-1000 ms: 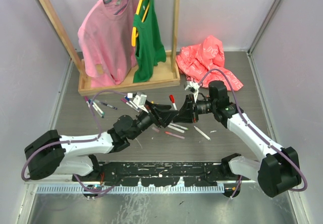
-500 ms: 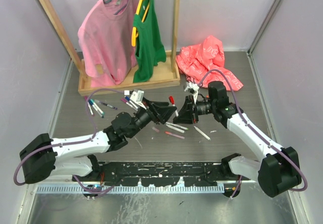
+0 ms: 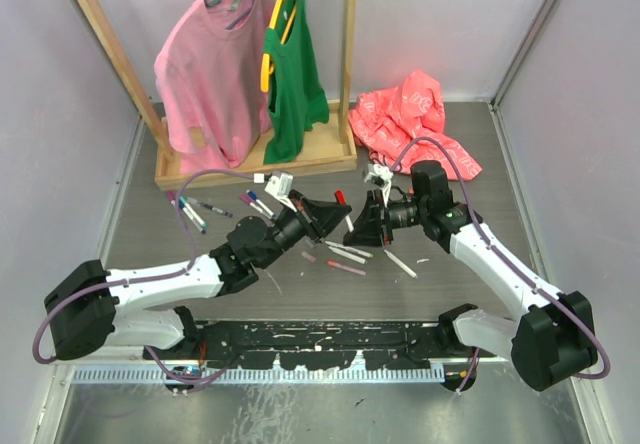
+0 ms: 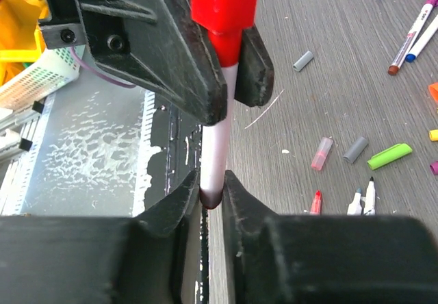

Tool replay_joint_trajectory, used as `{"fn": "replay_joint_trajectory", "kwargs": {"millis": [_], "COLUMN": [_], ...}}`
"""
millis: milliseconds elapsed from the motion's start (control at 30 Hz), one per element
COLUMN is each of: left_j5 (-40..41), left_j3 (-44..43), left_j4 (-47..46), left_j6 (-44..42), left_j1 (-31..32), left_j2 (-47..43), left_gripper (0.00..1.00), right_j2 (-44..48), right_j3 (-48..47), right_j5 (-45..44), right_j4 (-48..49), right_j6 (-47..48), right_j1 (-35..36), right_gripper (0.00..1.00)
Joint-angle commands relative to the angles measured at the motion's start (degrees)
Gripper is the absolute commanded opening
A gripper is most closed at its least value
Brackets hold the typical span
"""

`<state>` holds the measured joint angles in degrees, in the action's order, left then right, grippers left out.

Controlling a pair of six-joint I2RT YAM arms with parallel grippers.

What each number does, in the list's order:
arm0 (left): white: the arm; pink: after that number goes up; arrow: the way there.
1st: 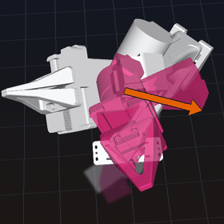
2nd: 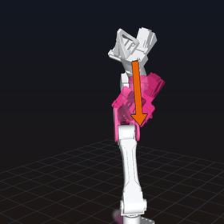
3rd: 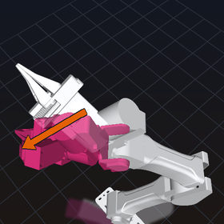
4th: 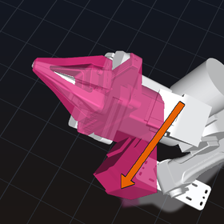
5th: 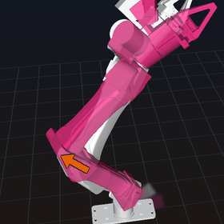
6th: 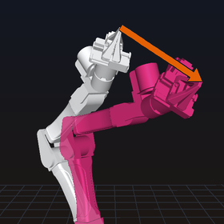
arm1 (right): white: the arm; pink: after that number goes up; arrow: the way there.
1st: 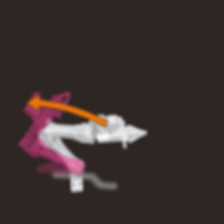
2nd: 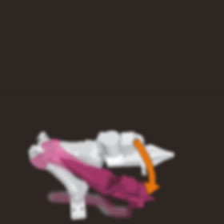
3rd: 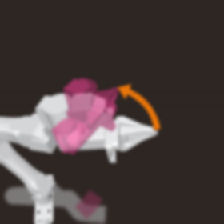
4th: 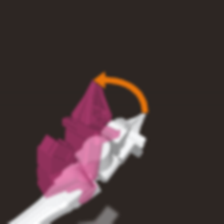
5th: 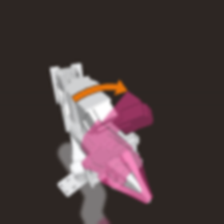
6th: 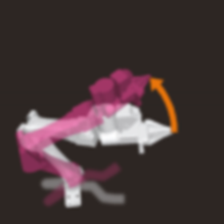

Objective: Open the pen caps
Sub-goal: Pick up the pen from the center of the board.

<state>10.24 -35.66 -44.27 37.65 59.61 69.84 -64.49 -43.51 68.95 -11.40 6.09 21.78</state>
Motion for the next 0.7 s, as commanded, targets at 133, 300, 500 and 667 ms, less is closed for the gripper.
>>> {"fn": "replay_joint_trajectory", "kwargs": {"millis": [133, 300, 500, 667], "left_j5": [0.1, -0.13, -0.79, -1.17], "left_j3": [1.96, 2.83, 2.64, 2.61], "left_j4": [-5.69, -8.89, -9.81, -10.19], "left_j6": [0.74, 1.67, 1.8, 1.86], "left_j1": [-0.54, -0.51, -0.55, -0.54], "left_j2": [0.28, 1.92, 2.2, 2.22], "left_gripper": [0.0, 0.0, 0.0, 0.0], "right_j2": [1.1, 1.43, 1.52, 1.29], "right_j3": [-4.15, -3.74, -2.47, -1.85], "right_j5": [2.77, 2.74, 1.73, 1.45], "right_j4": [2.66, 3.81, 5.9, 7.15], "right_j6": [-3.58, -4.92, -6.83, -7.97], "right_j1": [-1.76, -2.04, -2.05, -2.06], "right_gripper": [0.54, 0.54, 0.47, 0.36]}}
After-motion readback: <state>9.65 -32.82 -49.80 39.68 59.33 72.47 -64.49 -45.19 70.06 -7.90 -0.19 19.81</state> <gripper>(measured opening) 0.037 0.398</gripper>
